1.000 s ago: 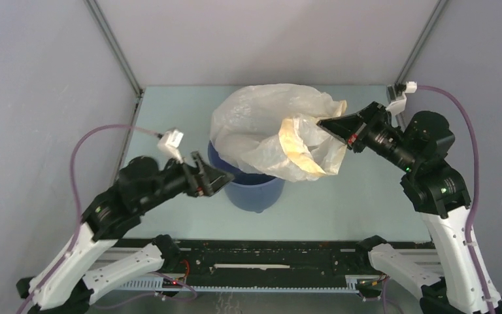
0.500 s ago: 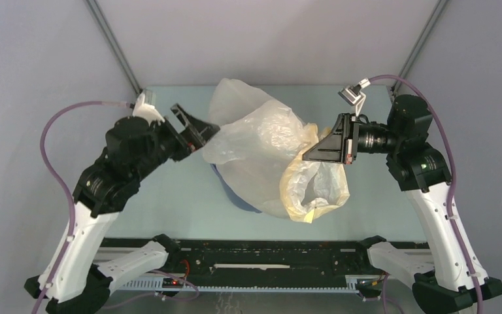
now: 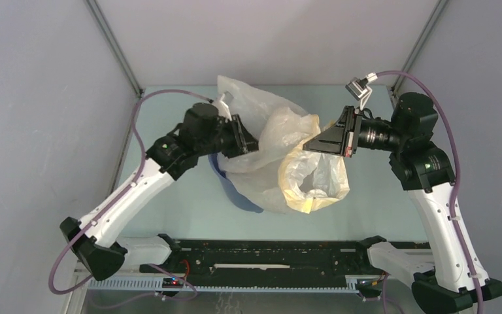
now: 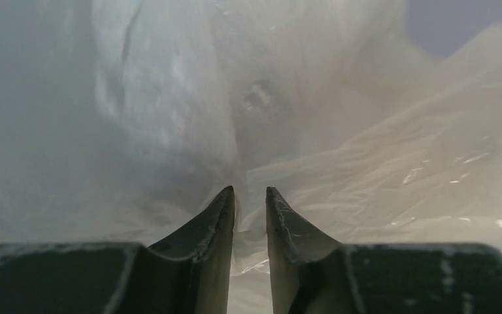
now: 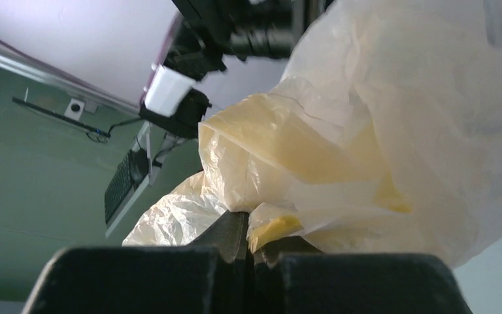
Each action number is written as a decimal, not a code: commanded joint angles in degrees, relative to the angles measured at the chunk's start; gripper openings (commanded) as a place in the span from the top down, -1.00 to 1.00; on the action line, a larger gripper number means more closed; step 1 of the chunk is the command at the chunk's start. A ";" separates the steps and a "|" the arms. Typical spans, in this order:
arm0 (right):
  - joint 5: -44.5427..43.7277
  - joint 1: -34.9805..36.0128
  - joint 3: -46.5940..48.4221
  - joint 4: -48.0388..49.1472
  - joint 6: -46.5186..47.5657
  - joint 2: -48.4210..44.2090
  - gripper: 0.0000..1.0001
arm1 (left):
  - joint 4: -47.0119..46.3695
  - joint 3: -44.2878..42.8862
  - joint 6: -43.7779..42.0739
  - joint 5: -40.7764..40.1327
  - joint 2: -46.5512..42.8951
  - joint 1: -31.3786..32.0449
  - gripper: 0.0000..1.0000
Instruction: Put the trash bags into the trash bin
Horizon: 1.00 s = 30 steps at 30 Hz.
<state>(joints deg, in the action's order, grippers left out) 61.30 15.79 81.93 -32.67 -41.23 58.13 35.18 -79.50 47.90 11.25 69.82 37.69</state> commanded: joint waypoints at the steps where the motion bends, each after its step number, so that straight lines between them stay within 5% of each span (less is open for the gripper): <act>1: -6.72 2.69 1.85 9.95 -7.33 0.86 1.00 | -3.94 6.84 -0.39 1.94 1.85 1.81 0.44; 8: -12.24 10.02 4.78 13.41 -9.31 7.80 1.00 | -2.92 8.78 -1.80 4.74 4.70 1.18 0.46; 12: -11.09 9.41 4.90 9.58 -5.76 8.65 1.00 | 1.50 4.65 -9.04 2.41 0.11 1.21 -0.37; 15: -8.77 7.35 3.58 7.33 -4.15 6.54 1.00 | 3.41 2.03 -11.70 -1.36 -5.68 0.41 -0.69; 22: -1.91 5.68 -0.43 4.75 -2.07 3.03 1.00 | 1.49 0.24 -10.38 -2.75 -13.80 -9.27 -0.84; 30: -2.64 7.87 -1.07 6.79 -3.49 2.49 1.00 | 2.06 -13.16 -6.21 1.85 1.10 -17.65 -0.99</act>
<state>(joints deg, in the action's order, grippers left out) 57.56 22.61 80.90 -27.64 -44.80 60.99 38.04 -87.48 40.16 9.21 61.63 21.54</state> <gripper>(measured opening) 0.007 0.981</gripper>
